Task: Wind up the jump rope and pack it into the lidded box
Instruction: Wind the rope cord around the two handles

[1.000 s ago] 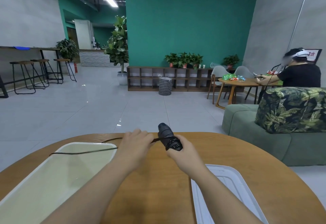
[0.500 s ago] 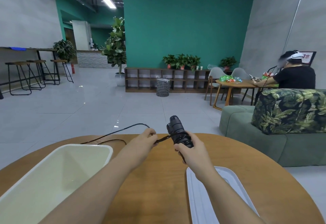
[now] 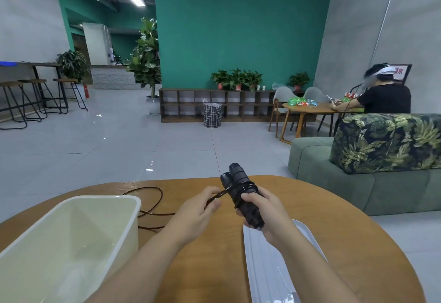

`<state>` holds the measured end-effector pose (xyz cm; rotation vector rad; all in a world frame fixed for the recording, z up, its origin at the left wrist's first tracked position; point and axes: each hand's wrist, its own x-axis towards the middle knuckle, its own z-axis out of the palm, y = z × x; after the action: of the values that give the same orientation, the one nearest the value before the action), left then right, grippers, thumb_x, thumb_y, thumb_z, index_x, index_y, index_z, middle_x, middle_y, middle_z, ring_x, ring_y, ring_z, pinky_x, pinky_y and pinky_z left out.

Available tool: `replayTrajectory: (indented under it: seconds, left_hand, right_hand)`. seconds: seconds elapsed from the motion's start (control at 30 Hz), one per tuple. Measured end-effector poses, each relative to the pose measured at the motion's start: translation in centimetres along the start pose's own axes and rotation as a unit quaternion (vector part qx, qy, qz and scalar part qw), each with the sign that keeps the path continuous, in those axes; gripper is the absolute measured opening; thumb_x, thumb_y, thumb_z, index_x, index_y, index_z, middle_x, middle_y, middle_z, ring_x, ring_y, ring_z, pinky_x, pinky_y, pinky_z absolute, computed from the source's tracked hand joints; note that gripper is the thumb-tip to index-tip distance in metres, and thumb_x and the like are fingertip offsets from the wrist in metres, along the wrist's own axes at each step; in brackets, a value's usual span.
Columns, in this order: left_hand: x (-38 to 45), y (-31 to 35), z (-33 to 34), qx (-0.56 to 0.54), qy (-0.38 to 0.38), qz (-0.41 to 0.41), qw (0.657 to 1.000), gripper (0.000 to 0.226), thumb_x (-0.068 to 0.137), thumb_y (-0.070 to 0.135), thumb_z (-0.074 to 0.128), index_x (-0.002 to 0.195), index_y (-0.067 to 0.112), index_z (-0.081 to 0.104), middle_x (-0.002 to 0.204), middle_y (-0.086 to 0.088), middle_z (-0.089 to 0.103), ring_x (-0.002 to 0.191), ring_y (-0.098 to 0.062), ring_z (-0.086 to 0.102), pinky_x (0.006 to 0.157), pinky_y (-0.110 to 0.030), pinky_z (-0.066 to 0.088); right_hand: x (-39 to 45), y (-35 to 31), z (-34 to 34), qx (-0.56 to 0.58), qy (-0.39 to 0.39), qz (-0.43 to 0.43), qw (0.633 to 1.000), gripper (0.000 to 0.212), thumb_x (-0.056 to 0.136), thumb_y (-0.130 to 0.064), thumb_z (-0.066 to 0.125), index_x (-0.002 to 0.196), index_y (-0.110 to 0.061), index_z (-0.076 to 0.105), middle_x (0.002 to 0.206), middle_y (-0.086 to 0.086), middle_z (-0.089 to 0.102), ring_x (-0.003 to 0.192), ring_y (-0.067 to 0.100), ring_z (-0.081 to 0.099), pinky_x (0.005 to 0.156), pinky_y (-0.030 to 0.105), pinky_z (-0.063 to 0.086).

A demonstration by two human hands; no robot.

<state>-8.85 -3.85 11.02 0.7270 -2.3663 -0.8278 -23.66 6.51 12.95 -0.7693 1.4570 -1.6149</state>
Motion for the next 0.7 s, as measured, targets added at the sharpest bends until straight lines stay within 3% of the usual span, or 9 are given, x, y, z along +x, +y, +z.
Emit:
replayTrajectory:
  seconds: [0.07,0.23,0.37,0.57,0.63,0.7]
  left_hand:
    - [-0.1,0.1,0.4,-0.039,0.024,0.007,0.999,0.020,0.096,0.034,0.036,0.097,0.049,0.049,0.080,0.018,0.060,0.078,0.003,0.052,0.069,-0.016,0.039]
    - [-0.7,0.6,1.4,-0.038,0.064,-0.043,0.996,0.022,0.095,0.029,0.040,0.079,0.025,0.055,0.064,0.016,0.054,0.060,0.005,0.049,0.054,-0.012,0.034]
    - [-1.3,0.5,1.4,-0.085,0.055,-0.065,0.993,0.036,0.097,0.028,0.037,0.061,0.027,0.044,0.057,0.010,0.042,0.050,-0.003,0.038,0.049,-0.016,0.032]
    - [-2.9,-0.5,1.2,-0.129,0.098,-0.068,0.984,0.033,0.095,0.020,0.042,0.065,0.025,0.055,0.073,0.006,0.049,0.063,0.003,0.048,0.059,-0.011,0.034]
    - [-3.5,-0.7,1.4,-0.122,0.129,-0.092,0.980,0.032,0.096,0.022,0.040,0.067,0.026,0.054,0.075,0.006,0.052,0.069,-0.003,0.049,0.061,-0.014,0.033]
    - [-3.8,-1.0,1.4,-0.099,0.158,-0.104,0.977,0.031,0.096,0.023,0.040,0.068,0.027,0.053,0.073,0.007,0.052,0.071,-0.006,0.049,0.062,-0.017,0.034]
  right_hand:
    - [-0.1,0.2,-0.1,0.072,-0.012,0.032,0.997,0.016,0.087,-0.009,0.057,0.102,-0.004,0.062,0.084,0.017,0.067,0.070,0.031,0.064,0.052,0.030,0.043]
    - [-1.0,0.1,0.4,0.241,-0.086,0.112,0.960,0.020,0.089,-0.017,0.051,0.097,-0.003,0.062,0.084,0.021,0.069,0.070,0.032,0.061,0.044,0.025,0.046]
    - [-1.3,0.6,1.1,0.271,-0.111,0.140,0.946,0.025,0.081,-0.022,0.055,0.095,-0.003,0.064,0.085,0.022,0.072,0.067,0.034,0.066,0.045,0.025,0.048]
    - [-0.8,2.5,1.6,0.216,-0.126,0.165,0.954,0.034,0.083,-0.032,0.058,0.106,-0.008,0.066,0.101,0.019,0.072,0.086,0.032,0.069,0.061,0.034,0.054]
    - [-0.5,3.2,2.0,0.162,-0.101,0.130,0.973,0.033,0.087,-0.030,0.058,0.113,-0.011,0.063,0.106,0.015,0.070,0.090,0.029,0.066,0.065,0.035,0.051]
    - [-0.3,3.5,2.2,0.049,-0.036,0.042,0.997,0.028,0.089,-0.026,0.060,0.117,-0.020,0.060,0.112,0.008,0.067,0.089,0.025,0.065,0.061,0.031,0.050]
